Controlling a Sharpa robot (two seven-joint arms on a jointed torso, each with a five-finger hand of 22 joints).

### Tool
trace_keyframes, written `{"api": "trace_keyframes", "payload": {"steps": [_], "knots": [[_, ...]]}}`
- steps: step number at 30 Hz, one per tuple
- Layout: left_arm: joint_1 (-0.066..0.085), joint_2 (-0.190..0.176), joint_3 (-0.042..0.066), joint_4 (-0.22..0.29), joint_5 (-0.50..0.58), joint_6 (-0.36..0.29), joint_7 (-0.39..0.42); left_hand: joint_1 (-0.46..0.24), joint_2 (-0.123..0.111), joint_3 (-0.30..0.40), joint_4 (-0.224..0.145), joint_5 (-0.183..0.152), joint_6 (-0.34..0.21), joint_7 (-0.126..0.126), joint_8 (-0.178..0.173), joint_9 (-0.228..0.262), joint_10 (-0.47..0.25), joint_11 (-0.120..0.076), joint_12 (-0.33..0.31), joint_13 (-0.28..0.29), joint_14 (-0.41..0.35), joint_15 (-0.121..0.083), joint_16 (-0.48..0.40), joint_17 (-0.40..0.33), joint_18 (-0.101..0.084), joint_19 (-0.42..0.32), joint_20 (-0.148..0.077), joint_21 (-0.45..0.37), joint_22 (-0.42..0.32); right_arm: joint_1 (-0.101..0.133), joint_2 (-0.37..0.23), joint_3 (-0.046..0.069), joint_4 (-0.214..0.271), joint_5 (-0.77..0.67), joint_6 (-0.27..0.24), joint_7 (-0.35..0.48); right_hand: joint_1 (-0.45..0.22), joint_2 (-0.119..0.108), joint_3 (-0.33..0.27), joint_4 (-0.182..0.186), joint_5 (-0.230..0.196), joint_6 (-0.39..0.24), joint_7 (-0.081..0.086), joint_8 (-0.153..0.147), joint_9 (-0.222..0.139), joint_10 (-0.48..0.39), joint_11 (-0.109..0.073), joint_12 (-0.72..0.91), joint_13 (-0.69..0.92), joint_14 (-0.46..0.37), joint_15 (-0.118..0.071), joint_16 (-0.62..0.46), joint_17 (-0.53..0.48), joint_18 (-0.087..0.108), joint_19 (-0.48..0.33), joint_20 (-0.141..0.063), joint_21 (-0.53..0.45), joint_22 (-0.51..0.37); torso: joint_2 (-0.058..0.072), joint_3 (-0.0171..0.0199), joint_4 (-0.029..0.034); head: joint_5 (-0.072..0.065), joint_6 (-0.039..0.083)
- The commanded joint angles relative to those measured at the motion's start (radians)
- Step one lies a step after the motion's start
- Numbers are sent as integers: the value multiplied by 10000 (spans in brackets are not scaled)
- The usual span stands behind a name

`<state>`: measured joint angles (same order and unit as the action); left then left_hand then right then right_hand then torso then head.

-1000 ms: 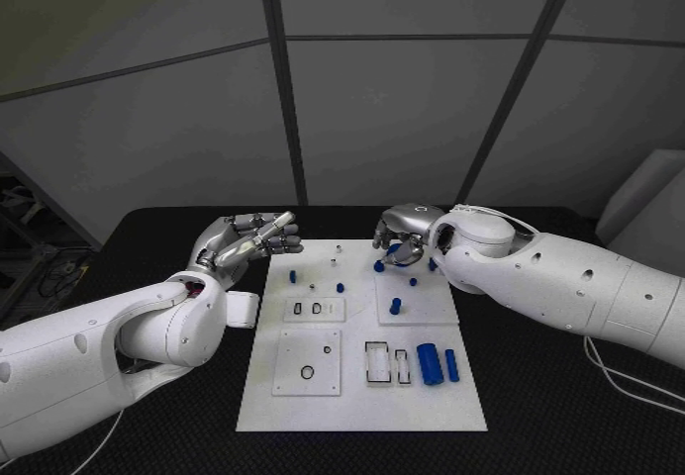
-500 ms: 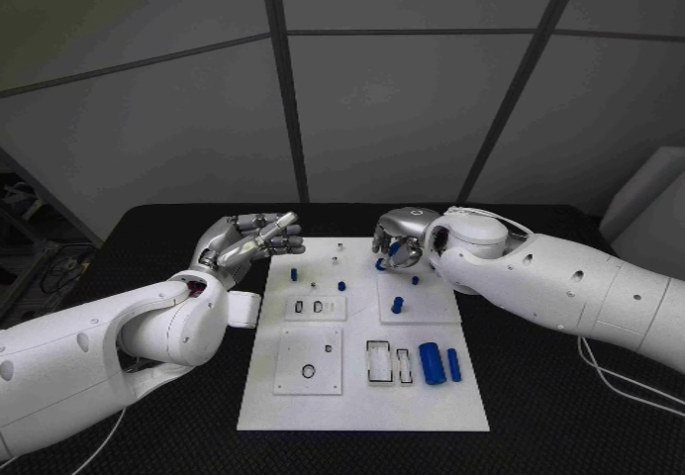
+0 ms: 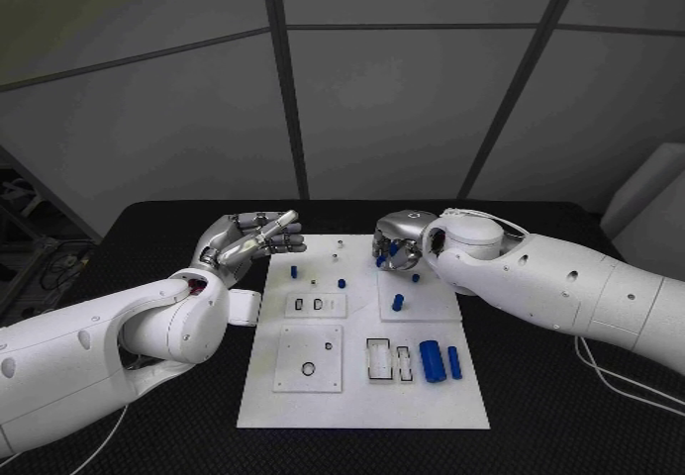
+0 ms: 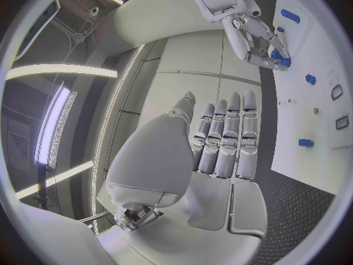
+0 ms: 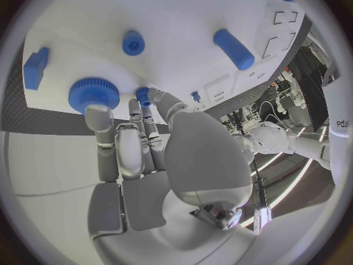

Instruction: Assemble the parts on the task board

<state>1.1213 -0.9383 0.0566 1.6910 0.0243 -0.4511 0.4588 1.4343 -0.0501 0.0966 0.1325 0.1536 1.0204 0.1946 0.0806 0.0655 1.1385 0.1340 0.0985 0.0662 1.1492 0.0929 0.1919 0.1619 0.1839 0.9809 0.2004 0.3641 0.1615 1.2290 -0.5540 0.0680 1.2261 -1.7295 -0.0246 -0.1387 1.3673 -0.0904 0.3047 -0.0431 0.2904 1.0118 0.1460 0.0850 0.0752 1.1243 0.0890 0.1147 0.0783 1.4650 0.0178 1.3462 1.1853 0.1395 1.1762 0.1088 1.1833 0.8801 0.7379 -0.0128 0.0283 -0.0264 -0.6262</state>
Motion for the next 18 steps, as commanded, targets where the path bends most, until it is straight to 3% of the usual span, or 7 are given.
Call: {"api": "trace_keyframes", "payload": {"steps": [1,13,18], "knots": [[16,6,11,-6,-94,162,-4,-16,-53,17,-16,-61,7,65,-41,-10,0,87,-73,-5,-59,29,-68,16,-23,59,9,68,8,16,-3,-21,-4,-75,279,47,108,46,117,0,-85,163,2,84,30,122,7,56,19,487,-55,81,29,-117,80,-17,105,74,10,-10,3,-3,-27],[16,2,11,-32,-94,213,-127,35,62,114,-51,-30,4,69,-78,-9,-20,90,-126,-5,-50,27,-115,44,-20,87,5,69,6,14,27,-60,-41,-75,505,-21,197,83,352,-47,-255,308,18,134,43,277,-14,118,28,491,-72,193,147,-157,164,-36,303,345,45,-12,1,7,-34],[16,-16,11,-22,-94,204,-152,32,65,117,-50,-33,2,71,-81,-9,-23,92,-130,-5,-48,27,-118,47,-20,89,5,69,5,13,14,-62,-21,-74,-164,116,357,208,618,-130,-350,579,-14,258,94,565,-82,244,80,495,-137,279,228,-191,265,-71,504,617,59,-15,-6,-4,-22]]}}
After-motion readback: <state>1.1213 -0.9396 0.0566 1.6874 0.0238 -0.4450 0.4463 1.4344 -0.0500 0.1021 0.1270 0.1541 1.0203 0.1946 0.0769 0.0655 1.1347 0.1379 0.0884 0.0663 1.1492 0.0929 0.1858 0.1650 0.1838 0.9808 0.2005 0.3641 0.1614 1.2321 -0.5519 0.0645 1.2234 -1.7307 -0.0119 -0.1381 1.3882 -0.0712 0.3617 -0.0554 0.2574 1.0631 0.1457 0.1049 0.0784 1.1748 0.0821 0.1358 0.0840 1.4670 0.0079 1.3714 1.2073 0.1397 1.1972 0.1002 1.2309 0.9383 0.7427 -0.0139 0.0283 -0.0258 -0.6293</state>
